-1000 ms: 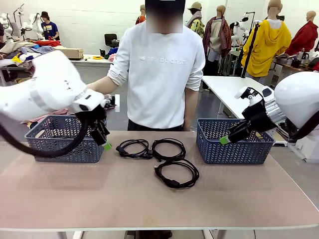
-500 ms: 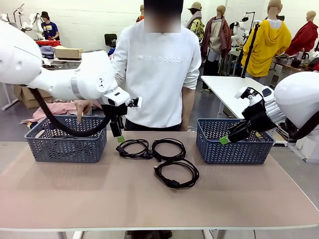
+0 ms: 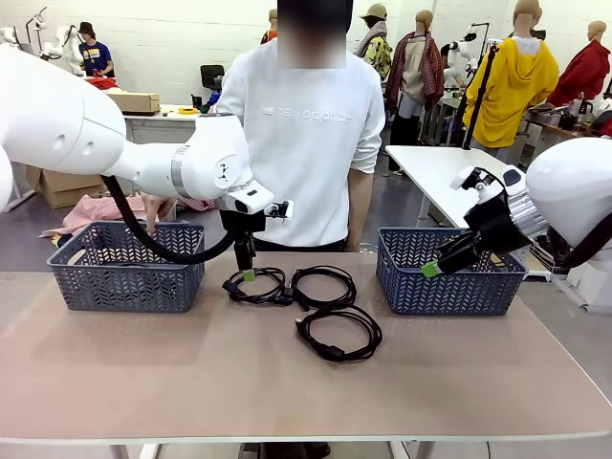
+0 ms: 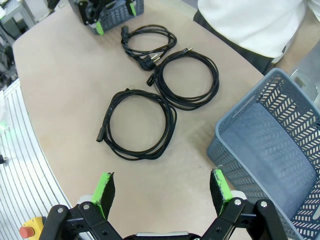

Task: Organize the cables according to human instructions.
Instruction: Pick up a bundle of cables and place it in the basket indicated by the human.

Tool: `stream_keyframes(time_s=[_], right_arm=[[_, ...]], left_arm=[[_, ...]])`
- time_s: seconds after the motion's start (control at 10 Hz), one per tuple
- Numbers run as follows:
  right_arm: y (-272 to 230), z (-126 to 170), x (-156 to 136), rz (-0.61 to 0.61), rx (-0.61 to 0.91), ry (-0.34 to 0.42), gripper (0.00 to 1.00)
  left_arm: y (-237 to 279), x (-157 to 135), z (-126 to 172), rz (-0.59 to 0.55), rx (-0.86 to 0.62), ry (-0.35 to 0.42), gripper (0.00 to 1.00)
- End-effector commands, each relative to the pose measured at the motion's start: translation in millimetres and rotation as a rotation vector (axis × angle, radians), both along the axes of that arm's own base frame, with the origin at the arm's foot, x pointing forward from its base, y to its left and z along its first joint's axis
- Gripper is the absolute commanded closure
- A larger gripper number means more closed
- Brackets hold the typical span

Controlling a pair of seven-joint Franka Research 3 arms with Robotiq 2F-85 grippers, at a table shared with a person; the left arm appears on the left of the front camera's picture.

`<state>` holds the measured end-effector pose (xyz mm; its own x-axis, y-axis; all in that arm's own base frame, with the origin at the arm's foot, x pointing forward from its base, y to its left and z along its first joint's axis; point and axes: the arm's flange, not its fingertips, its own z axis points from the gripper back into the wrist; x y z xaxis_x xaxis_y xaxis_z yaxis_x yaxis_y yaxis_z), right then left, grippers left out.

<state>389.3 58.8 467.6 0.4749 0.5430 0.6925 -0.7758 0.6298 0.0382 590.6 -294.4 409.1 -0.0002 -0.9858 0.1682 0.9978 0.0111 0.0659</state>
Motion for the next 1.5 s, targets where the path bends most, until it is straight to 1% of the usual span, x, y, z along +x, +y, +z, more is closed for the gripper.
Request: stream_keyframes(time_s=[0.0,0.1,0.6,0.7,0.9,1.1,1.4], right_arm=[[-1.0,-1.9,3.0,0.013,0.022,-0.011,0.0],[-1.0,-1.9,3.0,0.013,0.022,-0.011,0.0],[-1.0,-1.9,3.0,0.013,0.022,-0.011,0.0],[-1.0,-1.9,3.0,0.013,0.022,-0.011,0.0],[-1.0,-1.9,3.0,0.013,0.022,-0.011,0.0],[-1.0,-1.9,3.0,0.013,0.022,-0.011,0.0],[-1.0,-1.9,3.0,0.013,0.022,-0.011,0.0]], left_arm=[[5.0,-1.3,4.4,0.037,0.015,0.022,0.0],[0.0,0.0,0.0,0.0,0.0,0.0,0.0],[0.0,0.0,0.0,0.0,0.0,0.0,0.0],[-3.1,-1.8,-0.4,0.004,-0.009,0.012,0.0],[-6.5,3.0,-14.8,-0.006,0.037,-0.016,0.0],[-8.7,8.3,-29.3,-0.029,0.053,0.01,0.0],[-18.9,16.5,-49.3,-0.054,0.08,0.023,0.0]])
